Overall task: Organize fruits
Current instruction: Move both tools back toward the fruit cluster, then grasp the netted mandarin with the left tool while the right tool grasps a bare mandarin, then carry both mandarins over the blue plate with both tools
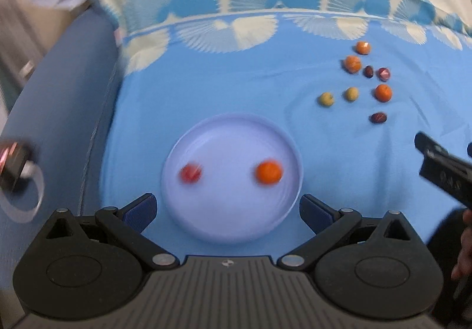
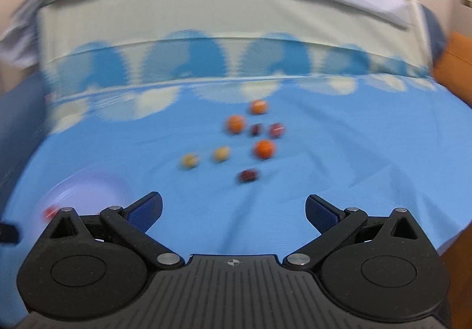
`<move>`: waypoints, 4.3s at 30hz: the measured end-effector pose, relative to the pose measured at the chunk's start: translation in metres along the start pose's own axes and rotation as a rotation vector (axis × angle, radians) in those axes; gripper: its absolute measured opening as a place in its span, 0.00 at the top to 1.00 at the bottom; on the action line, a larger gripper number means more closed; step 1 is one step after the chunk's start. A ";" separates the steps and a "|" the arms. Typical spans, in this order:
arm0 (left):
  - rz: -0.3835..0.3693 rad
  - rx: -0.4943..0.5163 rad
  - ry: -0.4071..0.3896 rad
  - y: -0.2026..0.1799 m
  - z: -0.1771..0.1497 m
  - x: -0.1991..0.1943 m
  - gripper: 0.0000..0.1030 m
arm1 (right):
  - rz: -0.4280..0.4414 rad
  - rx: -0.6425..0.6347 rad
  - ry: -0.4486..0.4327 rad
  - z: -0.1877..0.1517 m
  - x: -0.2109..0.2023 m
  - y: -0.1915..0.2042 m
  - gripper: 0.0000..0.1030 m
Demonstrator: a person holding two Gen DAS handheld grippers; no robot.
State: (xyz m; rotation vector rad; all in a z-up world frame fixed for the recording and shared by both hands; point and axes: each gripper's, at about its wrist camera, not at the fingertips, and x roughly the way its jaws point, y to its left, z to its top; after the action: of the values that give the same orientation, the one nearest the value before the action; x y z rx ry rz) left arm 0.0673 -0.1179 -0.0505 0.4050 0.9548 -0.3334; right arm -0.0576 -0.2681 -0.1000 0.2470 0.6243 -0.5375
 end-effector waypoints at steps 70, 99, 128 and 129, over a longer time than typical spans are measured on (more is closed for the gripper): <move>0.052 -0.028 -0.040 0.046 0.018 -0.038 0.60 | -0.037 0.184 -0.104 0.038 0.044 -0.109 0.65; 0.002 -0.144 -0.205 0.083 -0.126 -0.140 0.60 | 0.348 -0.279 -0.105 -0.019 -0.191 0.038 0.65; -0.029 -0.167 -0.189 0.091 -0.129 -0.126 0.60 | 0.315 -0.315 -0.079 -0.019 -0.184 0.048 0.65; -0.028 -0.166 -0.190 0.091 -0.129 -0.125 0.60 | 0.315 -0.314 -0.078 -0.019 -0.184 0.048 0.65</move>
State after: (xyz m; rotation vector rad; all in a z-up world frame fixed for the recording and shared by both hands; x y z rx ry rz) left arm -0.0520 0.0351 0.0052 0.2047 0.7962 -0.3095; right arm -0.1660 -0.1471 0.0000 0.0249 0.5719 -0.1409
